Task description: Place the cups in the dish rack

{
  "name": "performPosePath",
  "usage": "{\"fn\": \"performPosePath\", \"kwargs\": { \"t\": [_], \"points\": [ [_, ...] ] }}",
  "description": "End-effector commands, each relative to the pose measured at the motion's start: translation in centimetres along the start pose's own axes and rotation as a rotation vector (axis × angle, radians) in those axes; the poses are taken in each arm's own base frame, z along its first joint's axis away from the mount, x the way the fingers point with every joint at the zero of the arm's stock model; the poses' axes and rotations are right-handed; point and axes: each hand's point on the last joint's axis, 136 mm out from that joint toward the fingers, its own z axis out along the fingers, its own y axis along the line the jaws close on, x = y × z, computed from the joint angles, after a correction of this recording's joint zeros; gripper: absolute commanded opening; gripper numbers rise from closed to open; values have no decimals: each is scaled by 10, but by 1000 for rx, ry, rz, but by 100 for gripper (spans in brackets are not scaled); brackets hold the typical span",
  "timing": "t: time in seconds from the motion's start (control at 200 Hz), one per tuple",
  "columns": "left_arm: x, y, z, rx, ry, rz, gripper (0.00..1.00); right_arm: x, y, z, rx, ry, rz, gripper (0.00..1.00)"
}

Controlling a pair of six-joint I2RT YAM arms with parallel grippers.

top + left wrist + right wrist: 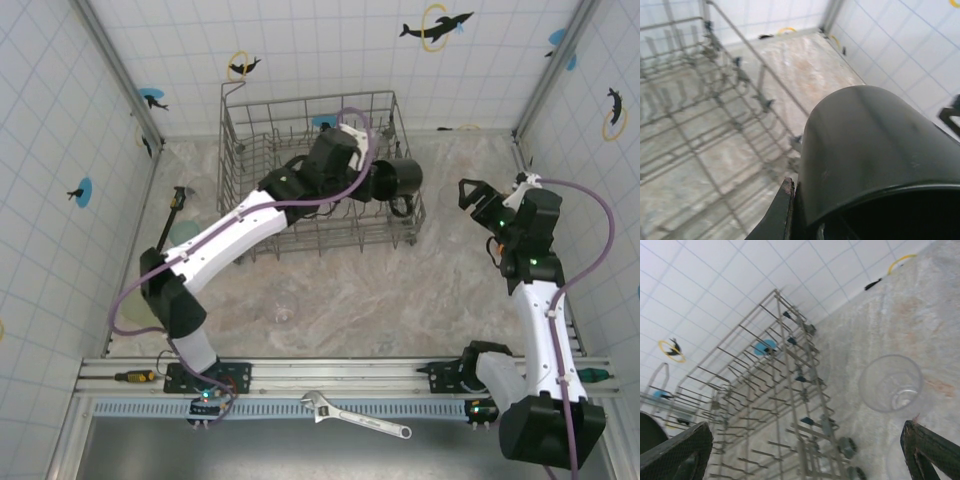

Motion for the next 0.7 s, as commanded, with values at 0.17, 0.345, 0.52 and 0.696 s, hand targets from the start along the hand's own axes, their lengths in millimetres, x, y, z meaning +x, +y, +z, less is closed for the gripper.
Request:
{"fn": "performPosePath", "kwargs": {
  "t": [0.17, 0.345, 0.52, 0.696],
  "points": [
    [-51, 72, -48, 61, -288, -95, 0, -4, 84, 20, -321, 27, 41, 100],
    [-57, 98, -62, 107, -325, -140, 0, 17, 129, 38, -439, 104, 42, 100],
    [-66, 129, -73, 208, -346, -248, 0, 36, 168, 50, -566, 164, 101, 100],
    [-72, 131, -79, 322, -345, -225, 0, 50, 194, 63, -626, 221, 163, 100]
  ]
}}
